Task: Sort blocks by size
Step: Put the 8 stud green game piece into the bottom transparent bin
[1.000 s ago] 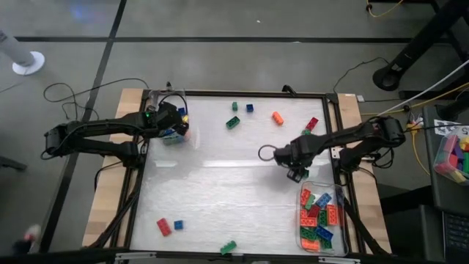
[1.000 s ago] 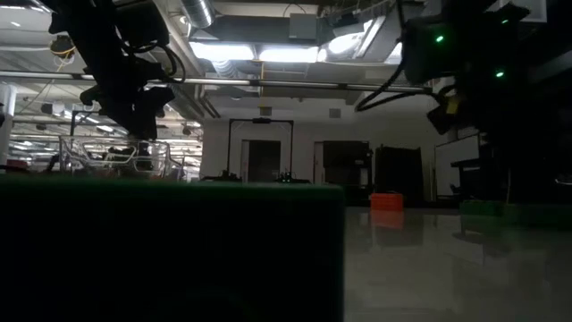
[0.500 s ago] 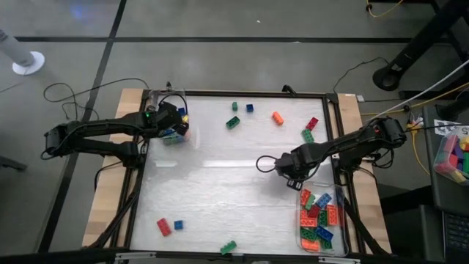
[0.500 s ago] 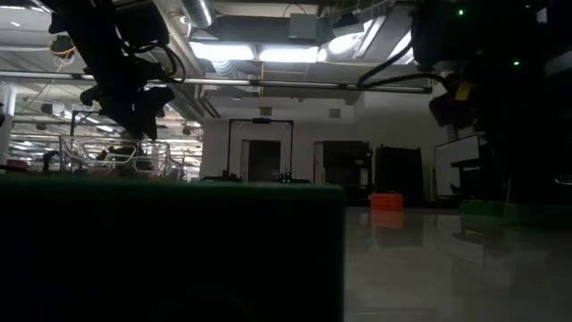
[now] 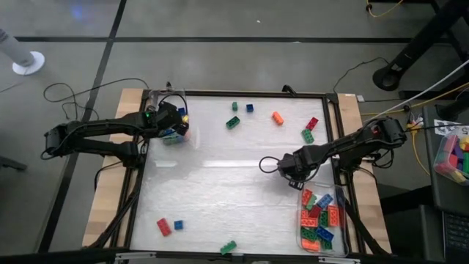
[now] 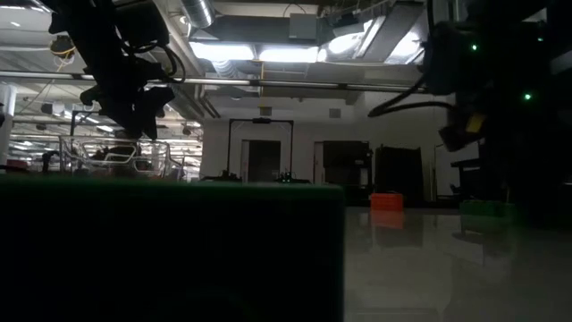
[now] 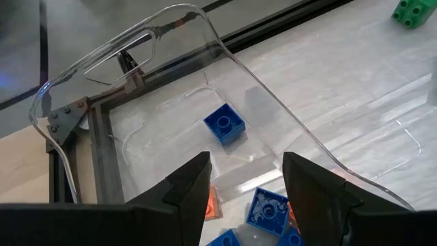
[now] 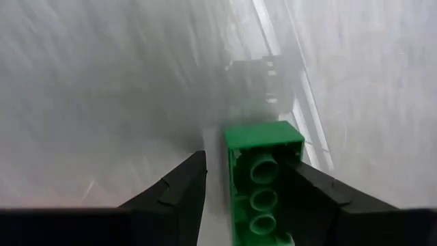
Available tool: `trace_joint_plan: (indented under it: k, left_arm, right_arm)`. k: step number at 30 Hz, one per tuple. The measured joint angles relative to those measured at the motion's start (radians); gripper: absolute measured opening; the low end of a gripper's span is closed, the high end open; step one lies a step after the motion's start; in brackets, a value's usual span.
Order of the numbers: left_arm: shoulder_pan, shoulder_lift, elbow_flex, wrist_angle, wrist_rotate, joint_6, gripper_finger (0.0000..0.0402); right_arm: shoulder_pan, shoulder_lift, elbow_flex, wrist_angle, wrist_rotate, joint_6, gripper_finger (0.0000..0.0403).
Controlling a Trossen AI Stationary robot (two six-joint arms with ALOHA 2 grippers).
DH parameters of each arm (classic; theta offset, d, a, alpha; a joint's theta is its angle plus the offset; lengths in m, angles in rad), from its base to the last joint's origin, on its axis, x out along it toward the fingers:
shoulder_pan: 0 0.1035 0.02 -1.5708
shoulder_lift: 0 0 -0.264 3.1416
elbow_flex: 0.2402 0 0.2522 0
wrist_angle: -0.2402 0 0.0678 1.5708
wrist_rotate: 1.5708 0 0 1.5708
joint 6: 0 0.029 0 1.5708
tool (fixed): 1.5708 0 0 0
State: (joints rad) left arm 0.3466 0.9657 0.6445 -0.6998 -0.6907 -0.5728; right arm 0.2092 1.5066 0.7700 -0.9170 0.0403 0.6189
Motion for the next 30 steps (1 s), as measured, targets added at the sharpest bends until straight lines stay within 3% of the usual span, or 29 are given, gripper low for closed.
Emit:
trace_joint_plan:
  k: [9,16,18,24,30]
  left_arm:
    - [0.000,0.000,0.000,0.000,0.000,0.000,0.0170]
    - [0.000,0.000,0.000,0.002,0.000,0.000,0.0170]
    - [0.000,0.000,0.000,0.005,0.000,0.000,0.0170]
    - [-0.008,-0.001,0.000,0.019,-0.001,0.021,0.0170]
    - [-0.063,-0.026,0.000,0.171,-0.015,0.137,0.0170]
  right_arm:
    - [0.000,-0.003,-0.030,0.051,-0.006,0.000,0.0162]
    - [0.000,-0.003,-0.029,0.111,0.009,-0.002,0.0086]
    - [0.000,-0.003,-0.029,0.148,0.009,-0.002,0.0082]
    - [0.000,0.003,0.025,0.325,0.019,-0.035,0.0091]
    - [-0.002,0.003,0.105,0.652,0.028,-0.245,0.0106]
